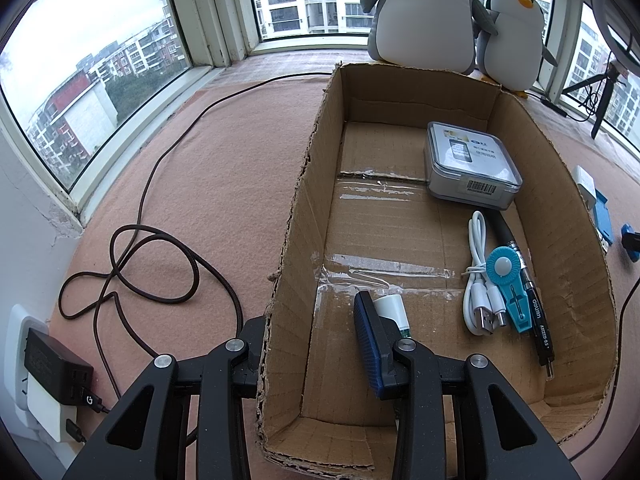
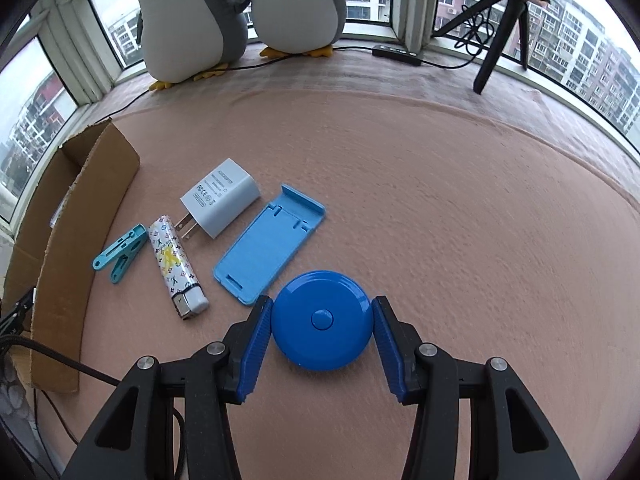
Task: Organize rigid objects
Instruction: 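Carry the blue tape measure into the box and open the right tool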
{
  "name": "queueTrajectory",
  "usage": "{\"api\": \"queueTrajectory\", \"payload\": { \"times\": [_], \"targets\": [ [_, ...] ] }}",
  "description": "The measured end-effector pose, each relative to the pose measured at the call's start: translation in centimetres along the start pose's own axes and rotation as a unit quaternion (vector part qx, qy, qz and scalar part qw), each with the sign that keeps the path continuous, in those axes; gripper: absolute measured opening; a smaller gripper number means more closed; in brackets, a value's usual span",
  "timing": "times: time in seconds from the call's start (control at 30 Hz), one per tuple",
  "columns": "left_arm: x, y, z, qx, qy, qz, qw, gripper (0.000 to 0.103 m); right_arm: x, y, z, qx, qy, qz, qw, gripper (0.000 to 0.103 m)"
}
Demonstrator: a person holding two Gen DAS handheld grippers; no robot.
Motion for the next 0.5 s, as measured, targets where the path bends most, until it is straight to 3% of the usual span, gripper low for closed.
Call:
{"api": "queueTrajectory", "payload": {
  "times": [0.23, 0.5],
  "targets": [
    [0.0, 0.0, 0.0, 0.000, 0.000, 0.000, 1.0000, 0.037, 0.8, 0.3, -2.0, -0.024, 0.013, -0.001, 1.000, 0.046],
    [0.0, 0.0, 0.0, 0.000, 0.000, -0.001, 1.0000, 0.037, 5.6, 2.7, -4.6, -0.062, 0.048, -0.044, 0.996, 0.046]
  ]
}}
Point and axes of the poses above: each gripper's, at about its wrist camera, not at the fingertips, and z roughly the way its jaws point, x to its left, y to its top, the point moved 1 cm from there along z, roughly the way its jaws point, and after that the axes turned 10 degrees about y, right-handed, at the moved point
